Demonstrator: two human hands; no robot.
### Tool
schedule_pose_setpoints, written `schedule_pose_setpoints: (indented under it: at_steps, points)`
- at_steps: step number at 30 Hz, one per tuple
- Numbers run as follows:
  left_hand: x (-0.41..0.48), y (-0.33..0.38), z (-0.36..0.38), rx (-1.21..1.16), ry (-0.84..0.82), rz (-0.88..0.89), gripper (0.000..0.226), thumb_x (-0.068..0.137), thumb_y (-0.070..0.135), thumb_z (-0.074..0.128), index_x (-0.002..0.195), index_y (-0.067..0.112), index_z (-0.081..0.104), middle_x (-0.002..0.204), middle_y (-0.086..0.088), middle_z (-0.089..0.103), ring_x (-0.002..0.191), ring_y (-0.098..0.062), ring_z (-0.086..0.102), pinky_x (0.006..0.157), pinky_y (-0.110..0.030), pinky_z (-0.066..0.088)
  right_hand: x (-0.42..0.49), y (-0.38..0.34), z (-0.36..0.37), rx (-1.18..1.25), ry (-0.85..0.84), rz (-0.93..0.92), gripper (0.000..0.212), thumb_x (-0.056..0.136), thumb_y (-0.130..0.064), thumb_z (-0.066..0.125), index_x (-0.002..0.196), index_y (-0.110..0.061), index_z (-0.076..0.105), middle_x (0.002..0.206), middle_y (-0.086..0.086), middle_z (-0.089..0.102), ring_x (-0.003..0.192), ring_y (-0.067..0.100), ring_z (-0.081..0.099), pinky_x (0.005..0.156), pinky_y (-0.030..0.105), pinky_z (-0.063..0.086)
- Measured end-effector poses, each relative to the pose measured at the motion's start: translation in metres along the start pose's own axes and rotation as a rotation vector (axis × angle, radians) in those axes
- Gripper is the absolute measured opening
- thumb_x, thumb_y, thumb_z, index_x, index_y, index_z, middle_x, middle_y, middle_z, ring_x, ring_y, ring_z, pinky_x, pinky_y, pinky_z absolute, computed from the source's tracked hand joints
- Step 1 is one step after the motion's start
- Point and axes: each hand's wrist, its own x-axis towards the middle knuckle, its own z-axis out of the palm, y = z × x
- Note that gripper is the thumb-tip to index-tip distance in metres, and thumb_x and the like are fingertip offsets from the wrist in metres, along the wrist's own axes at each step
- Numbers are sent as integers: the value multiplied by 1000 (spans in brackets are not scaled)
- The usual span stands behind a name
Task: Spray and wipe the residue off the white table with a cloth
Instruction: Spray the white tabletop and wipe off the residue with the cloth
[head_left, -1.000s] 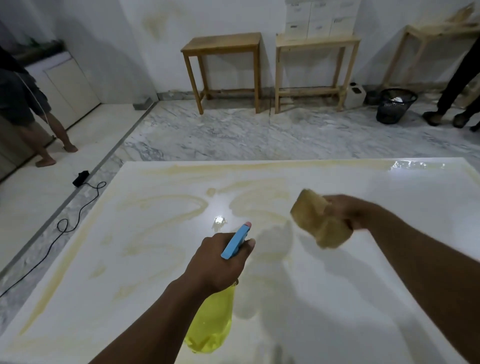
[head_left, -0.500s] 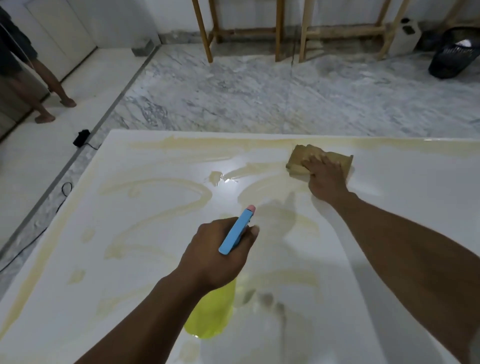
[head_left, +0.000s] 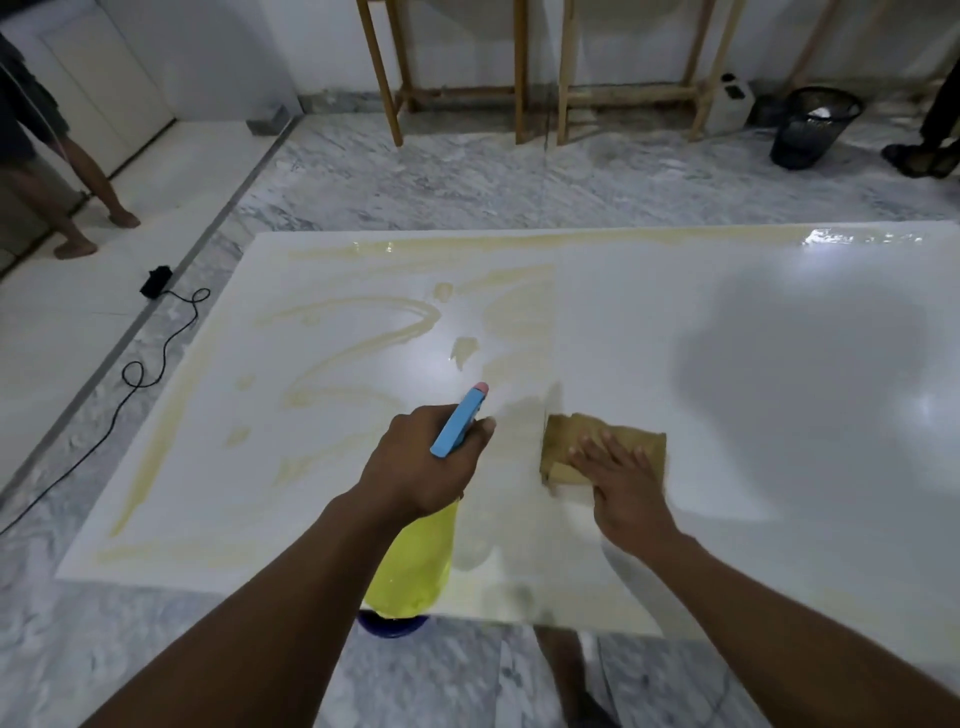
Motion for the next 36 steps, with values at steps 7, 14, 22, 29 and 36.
schedule_pose_setpoints:
  at_steps: [7, 14, 22, 29, 36]
  points:
    - [-96, -16, -19, -78, -8, -61, 52, 99, 52, 57, 91, 2, 65, 88, -21, 74, 70, -39, 71, 78, -52, 60, -87, -44, -6, 141, -130, 147, 57, 85, 5, 46, 128, -28, 65, 139, 1, 59, 136, 25, 48, 111, 47, 38]
    - [-74, -10, -49, -80, 29, -7, 51, 99, 54, 57, 85, 5, 61, 83, -21, 74, 52, -23, 73, 73, -51, 62, 12, -28, -107, 1066, -444, 743, 44, 79, -19, 57, 118, 1, 61, 119, 28, 67, 105, 41, 67, 84, 48, 55]
    - [63, 3, -54, -44, -18, -25, 47, 98, 52, 57, 77, 10, 55, 62, -12, 61, 55, -27, 73, 69, -53, 60, 233, -4, -168, 736, -484, 464, 54, 64, 0, 67, 118, 4, 60, 90, 15, 70, 75, 28, 69, 65, 37, 56]
    - [150, -6, -51, -56, -7, -62, 42, 96, 57, 56, 72, 22, 54, 67, -10, 64, 62, -33, 70, 66, -56, 57, 407, 1, -144, -49, -132, 209, 49, 85, -3, 48, 129, -23, 56, 121, 16, 63, 104, 36, 60, 77, 32, 41]
    - [170, -38, -43, -59, -43, -104, 46, 96, 55, 57, 73, 15, 53, 68, -13, 65, 61, -34, 70, 66, -57, 56, 369, 18, -12, -132, -123, 97, 70, 87, 5, 42, 150, -25, 39, 163, 0, 28, 153, 26, 15, 120, 53, 11]
